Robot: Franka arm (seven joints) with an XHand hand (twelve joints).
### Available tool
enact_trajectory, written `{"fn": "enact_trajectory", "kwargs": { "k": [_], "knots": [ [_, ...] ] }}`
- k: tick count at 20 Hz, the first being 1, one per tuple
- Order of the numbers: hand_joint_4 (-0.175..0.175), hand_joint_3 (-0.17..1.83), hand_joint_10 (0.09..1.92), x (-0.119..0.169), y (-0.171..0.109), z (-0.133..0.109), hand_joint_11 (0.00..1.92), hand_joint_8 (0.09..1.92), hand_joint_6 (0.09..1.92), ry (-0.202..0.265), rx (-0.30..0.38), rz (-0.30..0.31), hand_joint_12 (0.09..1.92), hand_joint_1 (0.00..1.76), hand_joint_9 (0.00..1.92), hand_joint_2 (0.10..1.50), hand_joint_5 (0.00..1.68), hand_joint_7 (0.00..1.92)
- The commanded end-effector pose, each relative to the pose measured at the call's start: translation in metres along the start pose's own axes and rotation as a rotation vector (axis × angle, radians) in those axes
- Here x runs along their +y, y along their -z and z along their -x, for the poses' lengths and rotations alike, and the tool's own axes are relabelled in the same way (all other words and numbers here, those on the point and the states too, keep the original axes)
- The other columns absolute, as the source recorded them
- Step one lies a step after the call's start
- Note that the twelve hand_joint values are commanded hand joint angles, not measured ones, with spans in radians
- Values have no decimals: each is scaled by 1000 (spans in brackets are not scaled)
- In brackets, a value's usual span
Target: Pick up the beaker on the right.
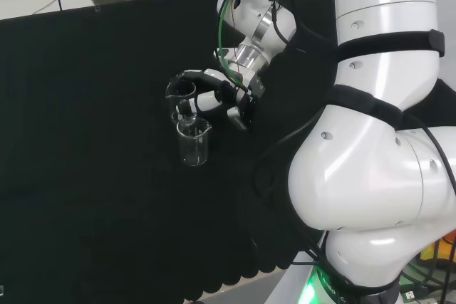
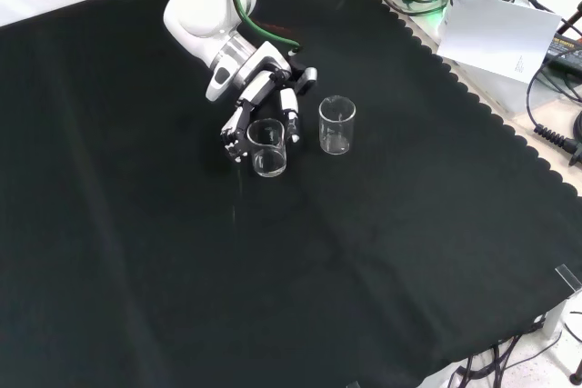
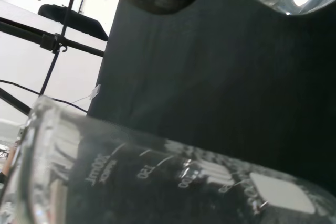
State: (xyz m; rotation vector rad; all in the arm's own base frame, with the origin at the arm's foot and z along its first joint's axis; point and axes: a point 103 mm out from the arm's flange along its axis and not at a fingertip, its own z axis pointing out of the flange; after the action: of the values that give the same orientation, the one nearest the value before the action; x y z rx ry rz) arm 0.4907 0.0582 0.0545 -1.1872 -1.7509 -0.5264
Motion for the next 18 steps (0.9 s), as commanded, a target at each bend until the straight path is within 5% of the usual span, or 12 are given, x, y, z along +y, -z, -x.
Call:
{"fn": "enact_trajectory", "kwargs": {
  "k": [1, 18],
  "knots": [
    [-24, -175, 611, 1, 3, 4, 0, 722, 819, -4, 4, 7, 1348, 1121, 371, 876, 331, 261],
    [-26, -175, 621, 4, -12, -2, 0, 734, 878, 22, 35, -36, 1363, 1104, 378, 873, 284, 246]
  ]
}}
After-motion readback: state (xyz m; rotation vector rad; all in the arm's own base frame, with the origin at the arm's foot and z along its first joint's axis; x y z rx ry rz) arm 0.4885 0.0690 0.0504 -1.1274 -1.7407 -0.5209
